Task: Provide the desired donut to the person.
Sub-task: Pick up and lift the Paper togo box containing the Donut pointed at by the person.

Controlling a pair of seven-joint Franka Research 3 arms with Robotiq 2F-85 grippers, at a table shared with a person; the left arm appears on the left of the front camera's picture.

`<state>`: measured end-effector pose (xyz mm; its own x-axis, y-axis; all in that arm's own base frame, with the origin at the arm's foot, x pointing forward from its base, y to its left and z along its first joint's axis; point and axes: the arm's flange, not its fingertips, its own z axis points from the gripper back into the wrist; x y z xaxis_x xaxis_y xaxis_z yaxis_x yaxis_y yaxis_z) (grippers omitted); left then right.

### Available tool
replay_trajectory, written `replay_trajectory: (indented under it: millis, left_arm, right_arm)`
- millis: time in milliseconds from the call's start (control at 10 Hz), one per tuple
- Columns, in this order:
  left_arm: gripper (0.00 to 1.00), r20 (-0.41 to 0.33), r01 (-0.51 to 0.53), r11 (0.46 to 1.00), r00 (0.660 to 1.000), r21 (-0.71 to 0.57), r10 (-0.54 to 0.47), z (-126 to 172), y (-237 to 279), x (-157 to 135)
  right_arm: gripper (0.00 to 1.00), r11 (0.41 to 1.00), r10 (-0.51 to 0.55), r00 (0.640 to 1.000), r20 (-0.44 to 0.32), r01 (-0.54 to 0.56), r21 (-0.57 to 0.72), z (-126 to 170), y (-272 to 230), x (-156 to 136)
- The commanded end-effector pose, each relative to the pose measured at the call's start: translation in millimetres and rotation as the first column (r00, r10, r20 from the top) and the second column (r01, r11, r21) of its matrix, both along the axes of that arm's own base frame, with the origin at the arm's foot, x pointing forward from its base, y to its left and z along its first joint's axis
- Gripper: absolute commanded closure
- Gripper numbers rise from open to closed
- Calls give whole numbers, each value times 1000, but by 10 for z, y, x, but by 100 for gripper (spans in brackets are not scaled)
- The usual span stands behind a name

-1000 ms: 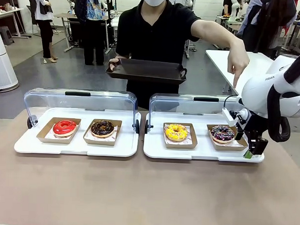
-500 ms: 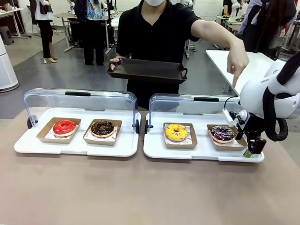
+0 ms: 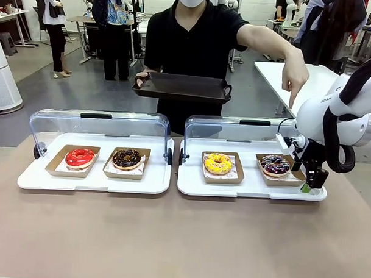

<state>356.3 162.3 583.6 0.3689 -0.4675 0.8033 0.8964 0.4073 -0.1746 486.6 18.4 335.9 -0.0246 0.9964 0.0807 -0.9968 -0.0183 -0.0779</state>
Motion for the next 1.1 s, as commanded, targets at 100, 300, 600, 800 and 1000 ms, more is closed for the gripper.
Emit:
replay_trajectory:
  millis: [100,300,600,800,1000]
  left_arm:
    - [0,10,5,1000,1000,-14,-5,9,9,-8]
    - [0,10,5,1000,1000,-14,-5,9,9,-8]
    - [0,10,5,1000,1000,-14,-5,9,9,-8]
    - [0,10,5,1000,1000,-14,-5,9,9,-8]
    - [0,10,5,1000,1000,-14,-5,9,9,-8]
  right_arm:
    - [21,1000,-6,1000,27,6,1,-72,-26,75]
    - [60,1000,-6,999,39,6,4,-106,-47,79]
    - [100,1000,-1,999,50,1,9,-142,-54,80]
    - [100,1000,1,999,46,-1,10,-155,-48,79]
    - [100,1000,0,999,44,-1,12,-160,-48,76]
